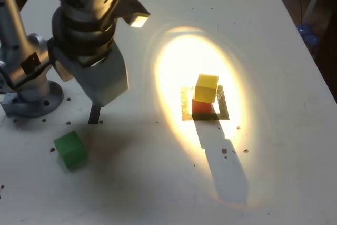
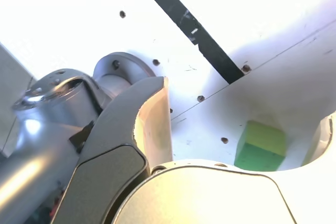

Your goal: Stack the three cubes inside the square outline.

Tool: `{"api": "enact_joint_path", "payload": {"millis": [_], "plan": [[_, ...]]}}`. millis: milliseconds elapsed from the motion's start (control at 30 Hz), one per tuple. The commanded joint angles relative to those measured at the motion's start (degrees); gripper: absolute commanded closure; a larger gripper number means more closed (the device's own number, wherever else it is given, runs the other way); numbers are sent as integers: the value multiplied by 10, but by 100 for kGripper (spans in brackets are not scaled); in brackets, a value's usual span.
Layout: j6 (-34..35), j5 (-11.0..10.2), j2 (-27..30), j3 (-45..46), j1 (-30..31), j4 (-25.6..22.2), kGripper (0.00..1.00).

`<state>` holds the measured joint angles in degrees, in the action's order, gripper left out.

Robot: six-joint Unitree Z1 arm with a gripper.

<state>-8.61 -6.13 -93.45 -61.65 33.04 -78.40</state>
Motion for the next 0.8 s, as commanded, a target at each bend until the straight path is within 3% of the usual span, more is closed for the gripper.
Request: {"api": "enact_joint_path", "payload": {"millis": [0,133,300,567,767], "plan": [[1,5,27,29,8,29,0],[8,3,51,66,34,67,1],[30,1,42,85,58,73,1],[27,41,31,100,97,116,0],[33,60,20,92,121,121,1]]}}
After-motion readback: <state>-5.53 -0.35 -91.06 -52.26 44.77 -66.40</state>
